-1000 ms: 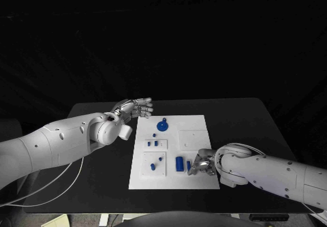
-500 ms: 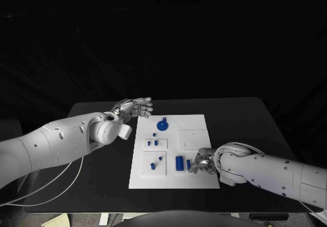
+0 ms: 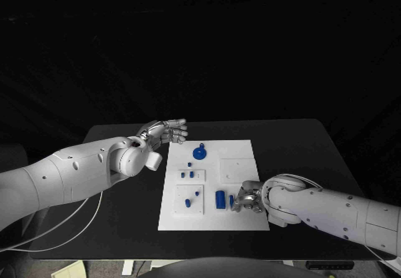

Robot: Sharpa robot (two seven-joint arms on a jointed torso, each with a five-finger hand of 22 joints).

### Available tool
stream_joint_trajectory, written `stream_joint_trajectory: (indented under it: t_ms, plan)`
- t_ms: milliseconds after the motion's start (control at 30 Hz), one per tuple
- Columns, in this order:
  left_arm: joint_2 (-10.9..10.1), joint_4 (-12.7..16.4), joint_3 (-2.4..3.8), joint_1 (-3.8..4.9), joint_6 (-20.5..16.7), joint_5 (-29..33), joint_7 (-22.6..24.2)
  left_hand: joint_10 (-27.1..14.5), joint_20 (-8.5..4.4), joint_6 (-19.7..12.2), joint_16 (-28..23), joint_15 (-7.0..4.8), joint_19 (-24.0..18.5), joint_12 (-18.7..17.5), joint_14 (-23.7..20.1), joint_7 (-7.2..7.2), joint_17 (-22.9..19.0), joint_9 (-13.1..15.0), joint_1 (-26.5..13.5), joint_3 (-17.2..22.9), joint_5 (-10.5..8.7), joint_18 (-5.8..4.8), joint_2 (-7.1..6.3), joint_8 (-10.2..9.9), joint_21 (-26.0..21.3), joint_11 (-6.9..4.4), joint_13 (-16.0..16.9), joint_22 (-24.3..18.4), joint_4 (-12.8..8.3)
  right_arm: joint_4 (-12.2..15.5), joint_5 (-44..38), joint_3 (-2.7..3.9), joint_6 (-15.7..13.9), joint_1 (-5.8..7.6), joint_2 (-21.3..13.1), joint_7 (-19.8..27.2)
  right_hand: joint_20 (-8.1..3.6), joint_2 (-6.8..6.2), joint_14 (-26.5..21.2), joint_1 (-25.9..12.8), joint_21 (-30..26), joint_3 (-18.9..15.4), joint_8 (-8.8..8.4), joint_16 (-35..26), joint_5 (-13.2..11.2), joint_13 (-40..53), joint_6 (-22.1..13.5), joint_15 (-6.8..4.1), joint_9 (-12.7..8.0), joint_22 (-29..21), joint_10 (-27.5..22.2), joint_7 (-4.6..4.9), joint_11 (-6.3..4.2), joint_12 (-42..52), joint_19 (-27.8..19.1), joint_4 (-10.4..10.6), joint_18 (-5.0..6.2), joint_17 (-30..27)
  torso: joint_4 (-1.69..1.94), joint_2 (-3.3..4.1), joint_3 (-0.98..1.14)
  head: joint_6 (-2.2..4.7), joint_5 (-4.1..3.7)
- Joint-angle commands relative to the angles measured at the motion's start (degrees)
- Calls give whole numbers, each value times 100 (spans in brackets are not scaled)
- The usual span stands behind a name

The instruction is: Assemble the parts on the task board

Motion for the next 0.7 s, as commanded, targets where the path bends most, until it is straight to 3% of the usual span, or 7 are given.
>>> stream_joint_trajectory:
  t_ms: [33,533,700]
  plan:
    - [6,15,4,8,85,-16,24,-46,30,-43,-39,30,-7,10,-6,-14,7,-5,-20,4,-11,74,-11,23,-37,-1,-9,9,41,-58,-57,-5,8,-10,5,-48,7,2,-14,-10,3,38,-16,40,-30,6,22,-5,-2,45,45,17,-10,-25,-17,-11,259,-1,-7,-1,1,-4,4]
    - [9,12,4,9,83,-16,18,-46,30,-43,-45,31,-7,10,-5,-14,14,-5,-18,6,-11,73,-11,25,-39,0,-9,12,43,-213,-61,-8,15,-47,102,-138,8,39,-11,44,15,172,-16,44,-29,12,25,-5,2,51,49,16,-10,-26,-12,-53,258,-1,-1,0,0,-17,1]
    - [8,12,3,9,86,-16,20,-46,31,-43,-47,31,-8,11,-4,-14,16,-6,-18,6,-11,73,-13,26,-40,0,-9,13,44,-174,-42,-8,-22,-47,51,-102,15,-62,-10,21,22,176,-16,45,-30,15,24,-1,4,54,51,20,-6,-27,-9,-50,259,-2,-4,-3,-2,-11,1]
